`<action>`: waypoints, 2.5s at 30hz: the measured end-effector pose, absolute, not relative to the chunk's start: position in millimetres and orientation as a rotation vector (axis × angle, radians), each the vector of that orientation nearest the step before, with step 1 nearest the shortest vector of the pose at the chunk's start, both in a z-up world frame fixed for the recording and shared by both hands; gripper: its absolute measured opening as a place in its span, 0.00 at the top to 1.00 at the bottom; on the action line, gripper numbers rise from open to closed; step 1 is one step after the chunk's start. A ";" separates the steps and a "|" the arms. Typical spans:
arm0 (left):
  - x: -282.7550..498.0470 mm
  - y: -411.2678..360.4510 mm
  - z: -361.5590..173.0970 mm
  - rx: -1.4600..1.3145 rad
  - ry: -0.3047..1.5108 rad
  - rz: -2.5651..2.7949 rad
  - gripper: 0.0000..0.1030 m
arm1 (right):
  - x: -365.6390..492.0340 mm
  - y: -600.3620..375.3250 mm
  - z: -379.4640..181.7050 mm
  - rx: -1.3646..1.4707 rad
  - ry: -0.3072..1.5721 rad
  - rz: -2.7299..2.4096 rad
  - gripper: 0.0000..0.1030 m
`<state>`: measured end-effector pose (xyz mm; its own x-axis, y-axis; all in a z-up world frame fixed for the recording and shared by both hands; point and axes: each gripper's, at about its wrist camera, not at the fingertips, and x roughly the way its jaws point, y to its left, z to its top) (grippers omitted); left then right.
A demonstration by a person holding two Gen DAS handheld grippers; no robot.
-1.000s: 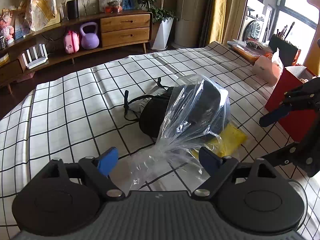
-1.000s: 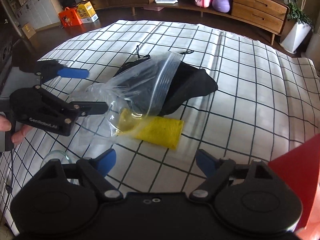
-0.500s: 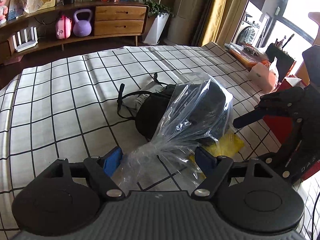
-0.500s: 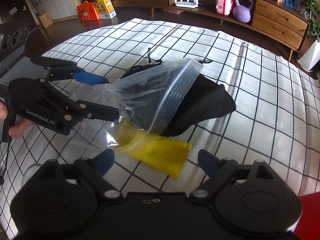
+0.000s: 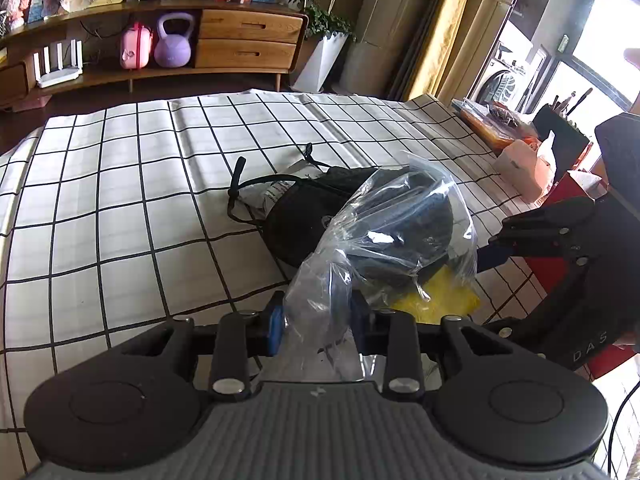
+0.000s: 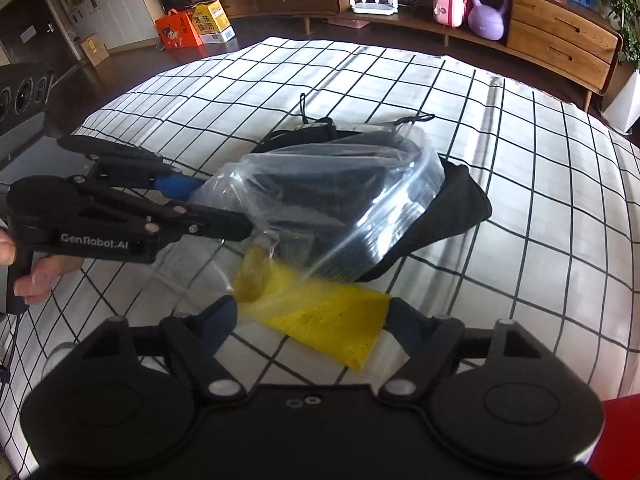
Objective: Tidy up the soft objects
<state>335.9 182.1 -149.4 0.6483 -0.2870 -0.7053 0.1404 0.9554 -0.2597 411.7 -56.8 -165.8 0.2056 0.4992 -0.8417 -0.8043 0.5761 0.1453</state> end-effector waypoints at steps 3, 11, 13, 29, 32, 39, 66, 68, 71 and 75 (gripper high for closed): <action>332.8 182.5 -147.5 -0.197 0.822 -0.220 0.75 | 410.1 -61.0 -162.7 -0.354 1.007 0.918 0.44; 323.8 202.2 -137.1 -0.286 0.779 -0.157 0.77 | 394.9 -65.5 -158.0 -0.422 1.019 0.930 0.51; 322.7 208.7 -135.0 -0.312 0.775 -0.143 0.77 | 394.1 -61.3 -156.1 -0.450 0.999 0.938 0.41; 319.2 225.6 -137.5 -0.375 0.778 -0.095 0.77 | 391.2 -31.1 -165.8 -0.548 0.953 0.981 0.49; 315.9 225.2 -135.3 -0.375 0.777 -0.089 0.77 | 389.1 -34.7 -164.5 -0.543 0.957 0.978 0.54; 307.3 226.2 -124.8 -0.385 0.769 -0.067 0.77 | 380.7 -56.1 -160.8 -0.487 0.970 0.899 0.56; 236.2 179.3 -61.7 -0.366 0.745 -0.081 0.77 | 294.4 -130.1 -122.2 -0.383 0.955 0.698 0.87; 233.2 176.1 -61.9 -0.368 0.748 -0.087 0.77 | 287.8 -134.6 -124.2 -0.379 0.949 0.693 0.87; 229.4 172.2 -62.1 -0.367 0.750 -0.090 0.77 | 278.9 -141.3 -128.8 -0.365 0.959 0.709 0.88; 223.6 167.5 -60.5 -0.367 0.752 -0.090 0.77 | 268.6 -148.9 -134.9 -0.354 0.947 0.686 0.88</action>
<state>223.6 167.5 -60.5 0.7300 -0.2097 -0.6505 -0.0503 0.9327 -0.3572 268.6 -148.9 -134.9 0.3976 0.3797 -0.8353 -0.6754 0.7374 0.0137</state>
